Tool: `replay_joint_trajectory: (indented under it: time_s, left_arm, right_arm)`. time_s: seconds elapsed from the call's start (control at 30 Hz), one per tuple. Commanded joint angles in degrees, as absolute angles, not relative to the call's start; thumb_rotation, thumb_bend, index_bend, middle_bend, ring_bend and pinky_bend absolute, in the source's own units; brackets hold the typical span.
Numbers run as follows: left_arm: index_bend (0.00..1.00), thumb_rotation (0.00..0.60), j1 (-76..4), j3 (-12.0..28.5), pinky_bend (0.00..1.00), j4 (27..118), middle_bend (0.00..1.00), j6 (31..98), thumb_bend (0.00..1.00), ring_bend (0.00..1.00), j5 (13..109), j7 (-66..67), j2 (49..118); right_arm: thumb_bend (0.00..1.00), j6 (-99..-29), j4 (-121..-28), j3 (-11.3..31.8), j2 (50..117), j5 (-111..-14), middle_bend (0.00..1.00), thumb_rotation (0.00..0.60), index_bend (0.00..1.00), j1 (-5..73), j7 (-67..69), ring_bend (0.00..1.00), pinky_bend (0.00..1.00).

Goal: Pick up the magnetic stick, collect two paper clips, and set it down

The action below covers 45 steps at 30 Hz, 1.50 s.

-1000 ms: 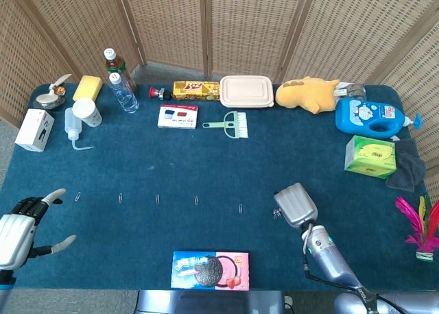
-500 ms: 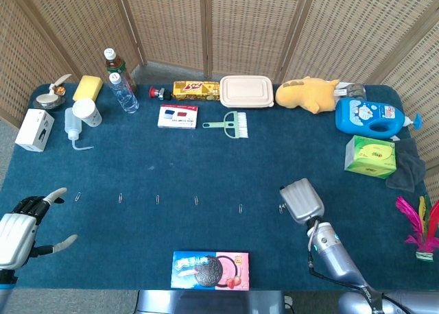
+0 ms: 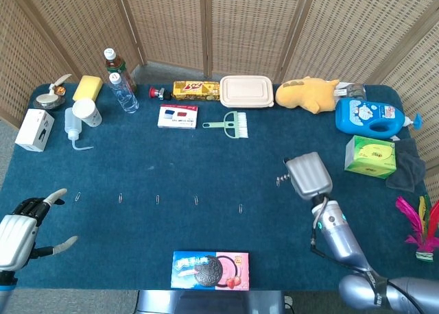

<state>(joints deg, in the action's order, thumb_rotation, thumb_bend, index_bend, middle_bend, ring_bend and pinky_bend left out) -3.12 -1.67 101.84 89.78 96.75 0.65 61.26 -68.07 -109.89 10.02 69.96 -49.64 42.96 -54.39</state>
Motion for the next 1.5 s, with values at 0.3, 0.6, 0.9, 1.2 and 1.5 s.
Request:
replay_joint_trajectory:
  time_s: [0.3, 0.6, 0.9, 1.2, 1.5]
  left_arm:
    - [0.14, 0.439, -2.39, -2.08, 0.24, 101.96, 0.33, 90.3, 0.2, 0.29, 96.47, 0.83, 60.82]
    - [0.14, 0.439, -1.85, -2.31, 0.24, 101.57, 0.33, 90.68, 0.2, 0.29, 96.18, 0.26, 60.44]
    - [0.14, 0.439, -1.94, -2.4, 0.24, 101.21, 0.33, 90.43, 0.2, 0.29, 96.47, -0.07, 60.74]
    - [0.13, 0.439, -2.53, -2.1, 0.24, 101.62, 0.33, 89.5, 0.2, 0.29, 96.18, 0.43, 60.49]
    - [0.14, 0.44, -2.8, -2.75, 0.24, 102.52, 0.32, 87.11, 0.2, 0.27, 94.65, 0.76, 60.01]
  right_arm:
    - [0.47, -63.89, -102.75, 13.69, 72.56, -43.1, 0.89, 0.6, 0.66, 48.5, -53.39, 0.94, 1.0]
    - [0.47, -62.17, -95.21, 14.48, 76.66, -37.59, 0.83, 0.6, 0.57, 52.29, -54.29, 0.91, 0.98]
    - [0.47, -60.09, -88.66, 13.72, 80.69, -33.28, 0.57, 0.6, 0.2, 54.48, -54.12, 0.66, 0.76]
    - [0.47, -62.8, -89.33, 13.1, 79.56, -38.04, 0.32, 0.6, 0.08, 52.17, -48.4, 0.35, 0.52]
    - [0.47, -68.25, -100.93, 11.23, 71.06, -52.03, 0.3, 0.6, 0.14, 42.8, -32.59, 0.32, 0.48]
